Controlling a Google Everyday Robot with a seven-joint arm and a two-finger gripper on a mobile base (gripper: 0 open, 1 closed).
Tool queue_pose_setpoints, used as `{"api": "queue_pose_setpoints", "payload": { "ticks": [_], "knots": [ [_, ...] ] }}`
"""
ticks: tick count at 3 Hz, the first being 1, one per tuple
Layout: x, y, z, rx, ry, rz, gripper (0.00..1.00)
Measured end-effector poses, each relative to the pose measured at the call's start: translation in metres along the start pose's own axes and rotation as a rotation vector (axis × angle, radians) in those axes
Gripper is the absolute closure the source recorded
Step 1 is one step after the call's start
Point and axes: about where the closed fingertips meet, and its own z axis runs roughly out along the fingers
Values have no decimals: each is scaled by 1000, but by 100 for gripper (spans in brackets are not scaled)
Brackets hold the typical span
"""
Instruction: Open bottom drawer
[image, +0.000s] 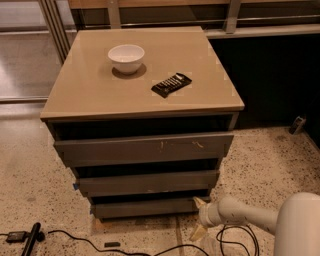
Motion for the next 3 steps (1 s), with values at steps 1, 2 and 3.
{"api": "queue_pose_setpoints", "payload": {
  "ticks": [1,2,3],
  "knots": [
    [-1,-14,18,42,-36,-25,0],
    [-9,-28,26,74,-61,-51,0],
    [-16,-39,38,88,-72,-71,0]
  ]
}}
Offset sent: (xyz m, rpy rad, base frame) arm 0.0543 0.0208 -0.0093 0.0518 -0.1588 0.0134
